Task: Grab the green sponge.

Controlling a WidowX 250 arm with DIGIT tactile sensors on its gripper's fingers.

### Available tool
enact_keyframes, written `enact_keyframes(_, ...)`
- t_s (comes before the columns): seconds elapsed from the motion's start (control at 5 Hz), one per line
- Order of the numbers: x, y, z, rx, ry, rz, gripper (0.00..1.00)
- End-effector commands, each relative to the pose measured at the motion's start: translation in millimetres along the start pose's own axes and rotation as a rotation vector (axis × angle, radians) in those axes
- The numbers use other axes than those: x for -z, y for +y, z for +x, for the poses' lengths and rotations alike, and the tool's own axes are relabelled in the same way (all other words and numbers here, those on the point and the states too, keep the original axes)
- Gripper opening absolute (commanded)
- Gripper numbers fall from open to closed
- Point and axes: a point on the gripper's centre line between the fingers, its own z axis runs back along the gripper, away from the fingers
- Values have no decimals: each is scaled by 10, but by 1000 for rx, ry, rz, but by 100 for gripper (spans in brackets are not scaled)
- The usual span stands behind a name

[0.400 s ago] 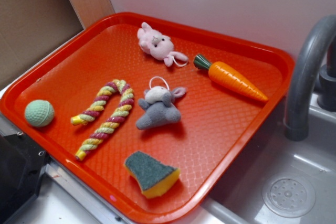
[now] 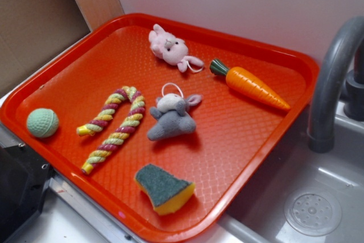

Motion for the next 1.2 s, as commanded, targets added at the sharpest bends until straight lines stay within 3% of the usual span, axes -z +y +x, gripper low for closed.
enact_keyframes(0.0,-37,-589,368,507,-143,1,100)
enact_keyframes(0.2,126,-876,399,764,-79,4,100)
enact_keyframes(0.4,450,-1196,388,1029,32,37,100)
enact_keyframes(0.6,809,-1359,300,1286,126,35,100)
enact_keyframes(1.0,1245,-1566,-50,1595,206,73,100)
